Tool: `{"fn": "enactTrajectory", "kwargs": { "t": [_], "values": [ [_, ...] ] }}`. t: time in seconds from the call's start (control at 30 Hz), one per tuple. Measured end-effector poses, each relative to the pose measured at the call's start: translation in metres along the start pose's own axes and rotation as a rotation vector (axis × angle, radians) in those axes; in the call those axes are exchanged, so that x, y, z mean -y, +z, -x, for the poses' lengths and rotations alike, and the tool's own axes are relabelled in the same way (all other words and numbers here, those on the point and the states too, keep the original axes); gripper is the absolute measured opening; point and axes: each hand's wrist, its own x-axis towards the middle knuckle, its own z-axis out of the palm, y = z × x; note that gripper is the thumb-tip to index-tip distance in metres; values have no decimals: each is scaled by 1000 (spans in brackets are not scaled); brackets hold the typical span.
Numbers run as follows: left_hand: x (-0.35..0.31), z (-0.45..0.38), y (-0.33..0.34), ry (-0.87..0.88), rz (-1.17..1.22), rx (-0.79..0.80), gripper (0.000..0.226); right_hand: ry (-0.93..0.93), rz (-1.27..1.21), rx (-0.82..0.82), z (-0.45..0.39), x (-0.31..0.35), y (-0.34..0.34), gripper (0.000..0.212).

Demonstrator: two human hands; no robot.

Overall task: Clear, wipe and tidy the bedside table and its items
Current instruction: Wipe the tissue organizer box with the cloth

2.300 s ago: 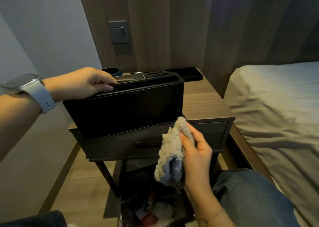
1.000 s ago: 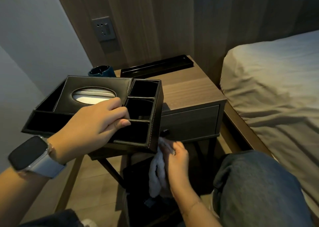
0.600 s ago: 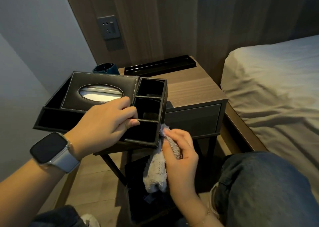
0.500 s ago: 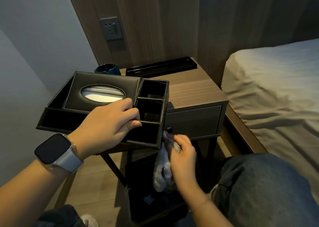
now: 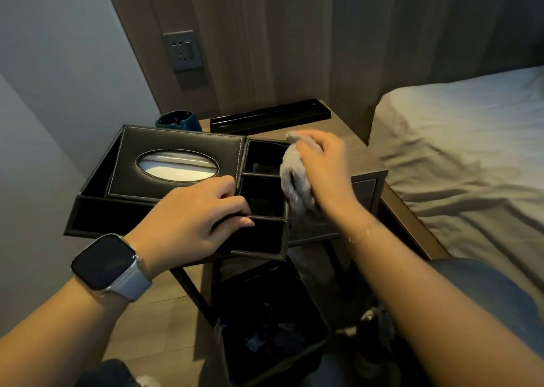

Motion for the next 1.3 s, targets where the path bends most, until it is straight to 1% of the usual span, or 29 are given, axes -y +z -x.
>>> {"fn": "enactTrajectory", "kwargs": {
  "t": [0.07, 0.1, 0.2, 0.27, 0.3, 0.4, 0.43, 0.5, 0.57, 0.63, 0.7, 0.77, 0.8, 0.83, 0.87, 0.93, 1.03, 1.17, 1.2, 1.23, 1.27, 1.3],
  "values": [
    [1, -1, 0, 9, 2, 9, 38, -40, -17, -17, 39, -2, -6, 23],
    [0, 0, 2, 15, -7, 18, 37, -53, -36, 9, 60, -1, -10, 23],
    [0, 4, 5, 30, -24, 30, 36, -136, -4, 164, 107, -5, -28, 23],
    [3, 2, 3, 31, 6, 20, 36, -198, 56, 241, 108, -4, -41, 22],
    [5, 0, 2, 34, 24, 13, 37, -207, 64, 239, 97, -2, -46, 20],
    [11, -5, -1, 42, 69, 33, 47, -223, 77, 106, 41, 11, -36, 19],
    [13, -7, -2, 42, 87, 32, 48, -209, 82, 84, 21, 13, -28, 21],
    [18, -11, -6, 29, 130, 29, 44, -159, 41, 90, 6, 17, -11, 23],
    [25, -17, -11, 5, 167, 42, 41, -160, 37, 104, 25, 17, -8, 24],
    [30, -20, -15, -4, 188, 68, 43, -211, 16, 148, 63, 18, -17, 27],
    [31, -21, -18, -19, 220, 88, 45, -301, 17, 241, 96, 20, -32, 28],
    [31, -23, -22, -54, 274, 111, 40, -355, 47, 335, 106, 22, -46, 30],
    [31, -26, -26, -86, 297, 138, 32, -344, 54, 333, 102, 21, -52, 30],
    [34, -31, -30, -129, 317, 185, 23, -301, 52, 290, 94, 16, -57, 30],
    [37, -35, -35, -170, 338, 243, 18, -232, 33, 219, 81, 8, -62, 28],
    [43, -44, -43, -197, 354, 313, 27, -67, 2, 92, 53, -10, -67, 24],
    [49, -49, -48, -201, 399, 317, 32, 115, -64, 61, 19, -35, -62, 22],
    [61, -47, -53, -271, 541, 357, 22, 209, -138, 64, -1, -50, -19, 29],
    [64, -47, -55, -277, 566, 368, 28, 219, -152, 60, -1, -50, -3, 33],
    [65, -46, -57, -277, 579, 379, 42, 228, -182, 40, 3, -49, 13, 35],
    [66, -46, -57, -274, 587, 385, 55, 226, -209, 0, 12, -47, 27, 32],
    [66, -47, -56, -267, 594, 382, 61, 214, -229, -51, 23, -47, 36, 28]
  ]
}}
